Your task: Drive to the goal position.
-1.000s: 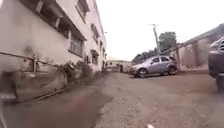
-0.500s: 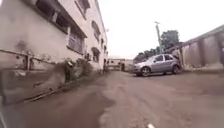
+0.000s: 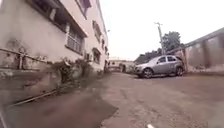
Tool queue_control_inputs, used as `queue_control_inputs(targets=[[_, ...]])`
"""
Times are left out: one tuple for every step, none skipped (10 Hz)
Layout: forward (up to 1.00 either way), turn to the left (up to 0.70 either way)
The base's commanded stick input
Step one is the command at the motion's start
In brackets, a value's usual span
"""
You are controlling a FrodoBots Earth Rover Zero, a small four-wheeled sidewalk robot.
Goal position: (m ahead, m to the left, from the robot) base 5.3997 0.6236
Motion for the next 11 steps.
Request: queue_control_inputs(targets=[[0.7,0.0],[0.7,0.0],[0.7,0.0],[0.7,0.0],[0.7,0.0],[0.7,0.0],[0.7,0.0],[0.7,0.0],[0.7,0.0],[0.7,0.0],[0.7,0.0]])
